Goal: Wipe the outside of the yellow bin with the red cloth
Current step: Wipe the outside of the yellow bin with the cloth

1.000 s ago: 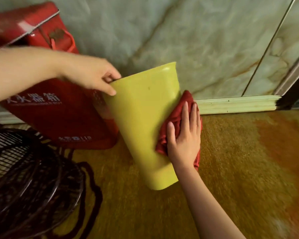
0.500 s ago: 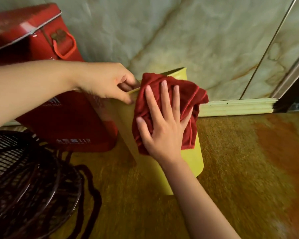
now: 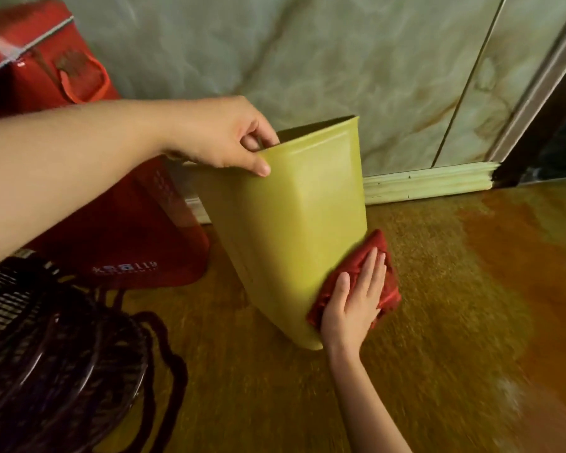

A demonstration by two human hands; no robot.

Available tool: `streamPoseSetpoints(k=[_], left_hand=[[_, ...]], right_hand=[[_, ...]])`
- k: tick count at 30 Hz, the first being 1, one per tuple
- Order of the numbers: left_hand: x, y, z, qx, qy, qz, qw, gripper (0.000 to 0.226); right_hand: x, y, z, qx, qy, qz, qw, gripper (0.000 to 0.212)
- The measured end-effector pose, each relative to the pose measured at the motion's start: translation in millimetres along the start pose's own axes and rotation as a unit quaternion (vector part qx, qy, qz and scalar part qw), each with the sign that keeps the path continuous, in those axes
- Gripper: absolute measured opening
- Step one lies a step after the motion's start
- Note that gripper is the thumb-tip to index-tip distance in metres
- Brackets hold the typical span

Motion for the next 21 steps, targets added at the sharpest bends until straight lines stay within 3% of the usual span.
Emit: streamPoseSetpoints(k=[5,8,11,14,15,18,21], left_hand=[[12,-26,19,-0.022,-0.084,0.025,0.996,0.015],[13,-30,27,-0.010,-0.089,0.006,0.996,0.039],[11,9,4,-0.002,0.006,0.045,0.999,0.055],[29,66,-25,-0.065,0.046,0.086,0.993,0.021],[37,79,-30,-0.078,0.022,0.068,0.994,0.007],[47,89,-30,-0.066,-0.095,0.026,0.993,0.012],[42,66,-23,-0.016,-0.104,-0.007,0.994,0.004]], right_hand=[[8,76,12,-0.191,0.012,-0.049,0.980,0.062],[-1,91,37,-0.228,0.014,-0.056,0.972,0.065],[-13,73,62,-0.220,0.042,-0.039,0.974,0.068],[-14,60,79,-0.180,0.041,-0.029,0.982,0.069],[-13,59,83,-0.177,0.038,-0.026,0.983,0.068],[-14,58,92,-0.163,0.028,-0.013,0.986,0.064],[-16,57,95,-0.110,0.012,0.041,0.993,0.057]])
Point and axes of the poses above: each hand's wrist, its own z-axis towards the middle knuckle, its own x-axis out of the palm, y = z × x, the point moved 3 cm from there along z, towards the middle knuckle, and after that the axes turned 1 degree about -y, right-handed, at the moved point
